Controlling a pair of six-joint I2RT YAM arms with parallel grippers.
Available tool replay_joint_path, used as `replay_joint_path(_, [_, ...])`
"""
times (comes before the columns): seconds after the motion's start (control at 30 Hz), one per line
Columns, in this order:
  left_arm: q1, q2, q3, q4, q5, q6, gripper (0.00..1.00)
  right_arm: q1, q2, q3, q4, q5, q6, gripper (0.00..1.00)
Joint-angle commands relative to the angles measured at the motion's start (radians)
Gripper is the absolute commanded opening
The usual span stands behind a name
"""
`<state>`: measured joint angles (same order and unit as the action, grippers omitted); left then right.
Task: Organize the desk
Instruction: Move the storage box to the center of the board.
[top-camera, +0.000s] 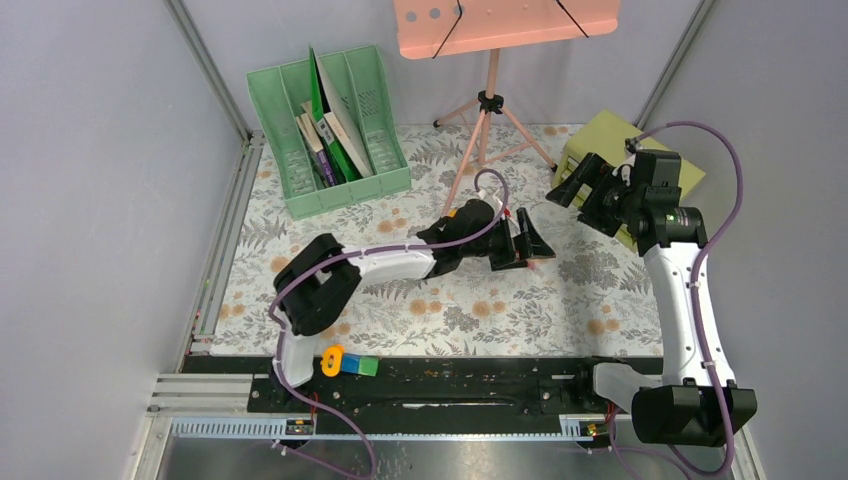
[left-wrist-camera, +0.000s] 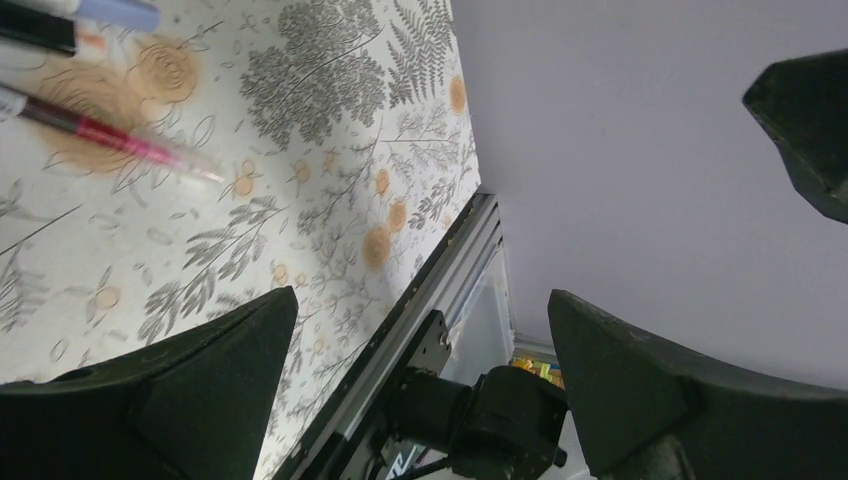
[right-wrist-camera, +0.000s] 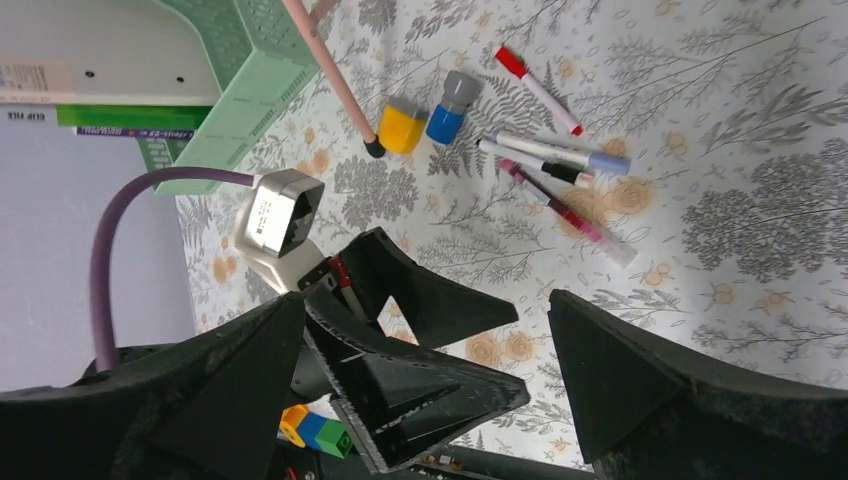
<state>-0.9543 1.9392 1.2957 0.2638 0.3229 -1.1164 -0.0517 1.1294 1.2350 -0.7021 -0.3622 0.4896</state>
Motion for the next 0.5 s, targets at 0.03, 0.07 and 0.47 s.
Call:
replay_joint_path(0.03, [-0.023, 0.084, 0.135, 0.089, -0.034, -0.037, 0.99, -0.029, 0.017, 0.083, -0.043, 0.113, -0.016, 0.99])
replay_joint_path(0.07, [-0.025, 0.103, 0.15, 0.102, -0.039, -0.049, 0.98, -0.037, 0.021, 0.094, -0.06, 0.124, -0.014, 0.99])
replay_joint_path(0.47, [-0.054, 0.362, 0.427, 0.199, -0.161, -0.23, 0.9, -0.093, 0.062, 0.208, -0.085, 0.212, 0.004, 0.99])
